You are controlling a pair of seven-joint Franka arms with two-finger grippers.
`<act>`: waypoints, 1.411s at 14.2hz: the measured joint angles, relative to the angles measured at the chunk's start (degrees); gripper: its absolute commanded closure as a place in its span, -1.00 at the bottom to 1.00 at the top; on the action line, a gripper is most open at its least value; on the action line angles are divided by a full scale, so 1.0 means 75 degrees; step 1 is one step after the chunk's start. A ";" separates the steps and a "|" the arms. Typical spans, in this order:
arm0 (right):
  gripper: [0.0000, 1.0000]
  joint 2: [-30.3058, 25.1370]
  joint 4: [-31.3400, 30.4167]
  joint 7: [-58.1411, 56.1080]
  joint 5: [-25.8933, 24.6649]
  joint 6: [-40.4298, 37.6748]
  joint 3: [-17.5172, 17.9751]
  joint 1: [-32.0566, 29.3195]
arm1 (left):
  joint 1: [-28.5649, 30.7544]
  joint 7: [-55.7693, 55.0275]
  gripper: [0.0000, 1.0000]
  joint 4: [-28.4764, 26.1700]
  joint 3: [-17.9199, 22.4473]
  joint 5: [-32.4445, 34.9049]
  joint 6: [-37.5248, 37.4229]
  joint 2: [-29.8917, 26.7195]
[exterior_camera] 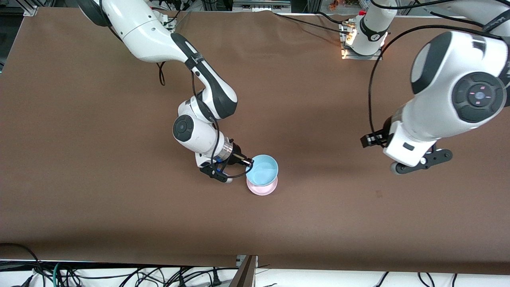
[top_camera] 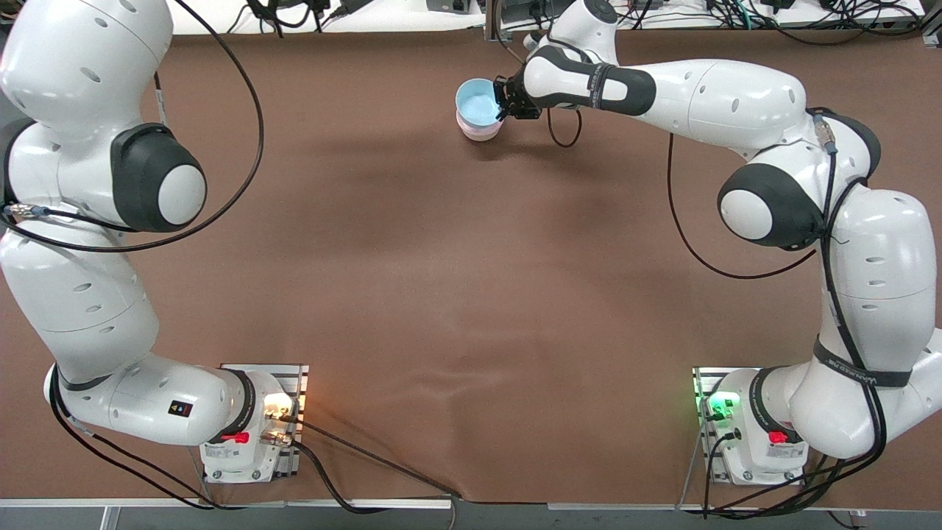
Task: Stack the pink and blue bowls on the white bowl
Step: 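Lower the blue bowl onto the pink bowl while the left gripper withdraws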
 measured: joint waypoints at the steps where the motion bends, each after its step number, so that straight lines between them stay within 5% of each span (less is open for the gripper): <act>1: 1.00 0.0041 0.0010 0.0000 -0.0048 0.0004 -0.0001 0.0002 | 0.0087 0.0289 -0.38 -0.0135 0.0001 0.0000 -0.0001 -0.0090; 4: 1.00 0.0123 0.0022 0.0057 -0.0236 0.0004 -0.0002 0.0039 | 0.0242 0.0909 -0.35 -0.0867 0.0003 0.0076 0.0162 -0.0589; 12: 1.00 0.0209 0.0052 0.0170 -0.0385 0.0045 -0.0028 0.0109 | 0.0580 0.1687 -0.41 -0.4273 0.0009 0.0137 0.1923 -0.2801; 20: 1.00 0.0210 0.0344 0.0170 -0.0386 0.0047 -0.0143 0.0105 | 0.0662 0.1758 -0.40 -0.4578 0.0007 0.0137 0.2113 -0.2920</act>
